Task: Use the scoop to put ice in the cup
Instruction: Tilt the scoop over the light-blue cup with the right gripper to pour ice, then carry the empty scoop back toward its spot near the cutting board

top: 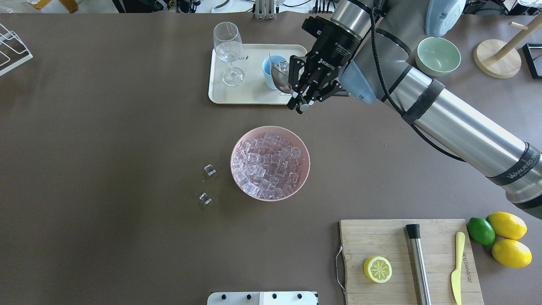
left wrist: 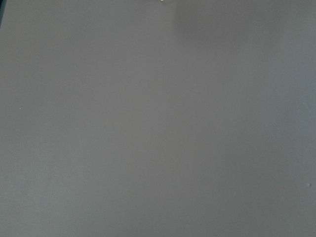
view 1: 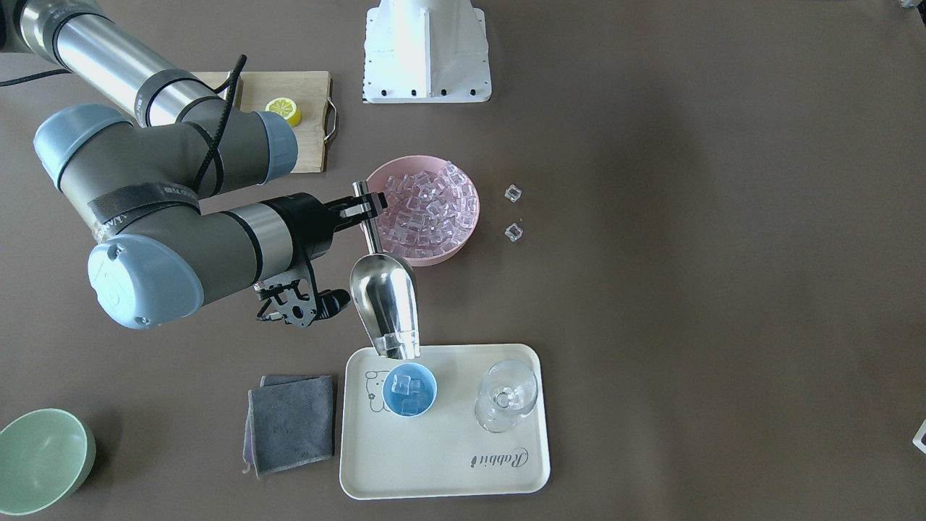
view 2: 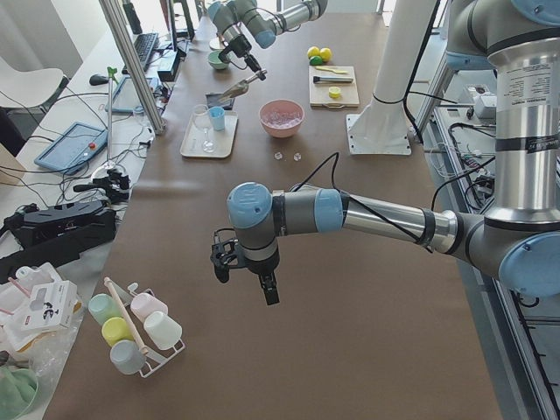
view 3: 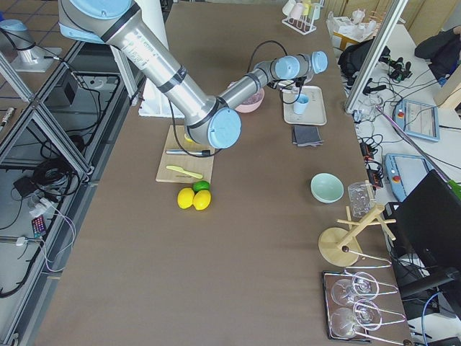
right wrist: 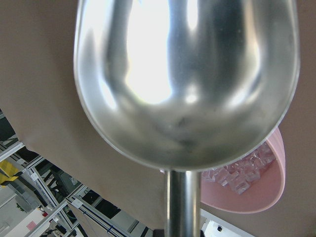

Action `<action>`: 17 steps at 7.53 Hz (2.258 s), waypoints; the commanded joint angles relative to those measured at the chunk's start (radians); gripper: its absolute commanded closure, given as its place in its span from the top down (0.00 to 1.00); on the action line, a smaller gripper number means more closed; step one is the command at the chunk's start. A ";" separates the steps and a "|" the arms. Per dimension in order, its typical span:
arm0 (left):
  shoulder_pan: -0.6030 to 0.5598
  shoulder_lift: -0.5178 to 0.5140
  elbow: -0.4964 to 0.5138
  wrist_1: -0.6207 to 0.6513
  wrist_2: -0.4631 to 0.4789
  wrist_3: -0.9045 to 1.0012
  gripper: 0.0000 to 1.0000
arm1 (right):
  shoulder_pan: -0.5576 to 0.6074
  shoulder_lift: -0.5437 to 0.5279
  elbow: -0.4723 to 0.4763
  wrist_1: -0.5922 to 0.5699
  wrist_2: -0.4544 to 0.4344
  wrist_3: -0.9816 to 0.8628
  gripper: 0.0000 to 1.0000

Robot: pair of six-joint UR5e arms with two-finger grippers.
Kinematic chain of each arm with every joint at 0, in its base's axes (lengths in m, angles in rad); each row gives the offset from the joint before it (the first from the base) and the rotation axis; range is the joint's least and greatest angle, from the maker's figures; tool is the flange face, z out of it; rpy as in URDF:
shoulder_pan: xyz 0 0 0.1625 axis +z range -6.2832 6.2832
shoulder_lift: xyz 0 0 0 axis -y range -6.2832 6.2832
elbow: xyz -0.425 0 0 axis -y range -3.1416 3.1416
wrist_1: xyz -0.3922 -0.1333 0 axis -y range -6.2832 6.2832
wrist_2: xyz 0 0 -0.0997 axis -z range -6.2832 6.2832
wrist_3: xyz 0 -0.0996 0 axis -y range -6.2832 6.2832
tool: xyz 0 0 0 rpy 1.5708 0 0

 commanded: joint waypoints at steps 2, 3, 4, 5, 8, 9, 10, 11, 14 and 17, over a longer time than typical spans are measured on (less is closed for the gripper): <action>-0.001 0.012 0.060 -0.056 0.001 0.003 0.99 | 0.000 0.000 -0.001 0.000 0.004 0.000 0.00; 0.000 0.012 0.079 -0.061 0.001 0.003 0.99 | 0.000 0.000 -0.001 0.000 0.010 0.000 0.00; 0.000 0.014 0.104 -0.103 0.001 0.008 0.99 | 0.000 0.000 -0.001 0.000 0.014 0.000 0.00; -0.003 0.017 0.130 -0.149 -0.001 0.069 0.99 | 0.000 0.000 -0.001 0.000 0.014 0.000 0.00; -0.003 0.015 0.129 -0.157 -0.001 0.137 0.99 | -0.002 -0.007 0.011 0.002 -0.001 -0.002 0.00; -0.003 0.015 0.126 -0.160 -0.001 0.138 0.99 | -0.002 -0.037 0.079 0.055 -0.109 0.000 0.00; -0.003 0.017 0.127 -0.177 -0.001 0.179 0.99 | -0.002 -0.069 0.145 0.072 -0.198 0.024 0.00; -0.004 0.033 0.135 -0.185 -0.002 0.326 0.99 | -0.002 -0.080 0.195 0.071 -0.284 0.031 0.00; -0.003 0.029 0.126 -0.182 -0.016 0.271 0.99 | -0.072 -0.157 0.368 0.045 -0.635 0.199 0.00; -0.004 0.029 0.129 -0.185 -0.018 0.232 0.99 | -0.089 -0.340 0.532 -0.081 -0.657 0.265 0.00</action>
